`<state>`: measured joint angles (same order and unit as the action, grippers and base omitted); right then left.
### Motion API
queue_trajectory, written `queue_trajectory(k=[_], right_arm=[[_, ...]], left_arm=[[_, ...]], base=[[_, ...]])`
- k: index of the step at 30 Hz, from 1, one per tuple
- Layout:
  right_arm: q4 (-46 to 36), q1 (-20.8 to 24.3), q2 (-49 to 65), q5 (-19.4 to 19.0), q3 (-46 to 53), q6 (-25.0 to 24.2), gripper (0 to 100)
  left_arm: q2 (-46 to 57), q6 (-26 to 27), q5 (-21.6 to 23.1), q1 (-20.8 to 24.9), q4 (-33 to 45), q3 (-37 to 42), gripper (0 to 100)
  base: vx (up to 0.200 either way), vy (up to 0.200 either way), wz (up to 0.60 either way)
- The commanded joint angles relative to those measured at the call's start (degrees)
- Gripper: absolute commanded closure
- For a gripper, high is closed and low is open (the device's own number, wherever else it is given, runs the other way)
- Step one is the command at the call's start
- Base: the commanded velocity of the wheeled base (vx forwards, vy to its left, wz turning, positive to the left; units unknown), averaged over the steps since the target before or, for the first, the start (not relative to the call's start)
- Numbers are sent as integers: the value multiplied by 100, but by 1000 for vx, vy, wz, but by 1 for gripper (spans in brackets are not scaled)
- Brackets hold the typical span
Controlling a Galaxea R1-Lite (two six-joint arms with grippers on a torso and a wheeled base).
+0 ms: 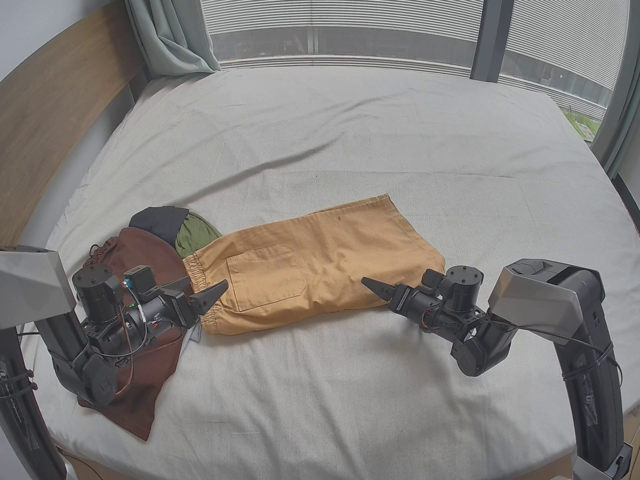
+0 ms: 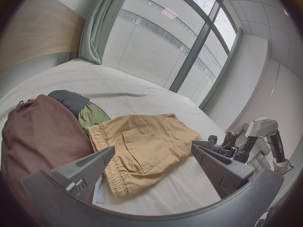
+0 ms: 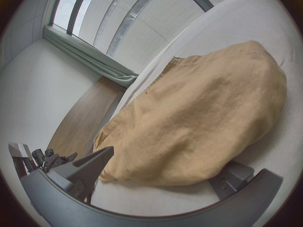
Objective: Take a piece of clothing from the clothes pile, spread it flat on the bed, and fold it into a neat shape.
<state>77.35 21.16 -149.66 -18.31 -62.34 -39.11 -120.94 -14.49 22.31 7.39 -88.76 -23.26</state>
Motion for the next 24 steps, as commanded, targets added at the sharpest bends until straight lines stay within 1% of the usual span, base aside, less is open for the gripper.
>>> queue_trajectory(k=[1,12,13,24], right_arm=[[-18,55,-142,-15,-164,-79,0],[-18,99,-142,-15,-182,-273,0],[-18,99,-151,-15,-173,-273,100],[35,134,-160,-6,-94,-282,100]], left_arm=[[-17,-10,2,0,-1,-3,0],[-61,-10,10,-9,-1,-12,0],[-61,-10,10,-9,-1,-12,0],[-70,-10,19,-18,-1,-30,0]], base=[[0,0,0],[0,0,0],[0,0,0],[0,0,0]])
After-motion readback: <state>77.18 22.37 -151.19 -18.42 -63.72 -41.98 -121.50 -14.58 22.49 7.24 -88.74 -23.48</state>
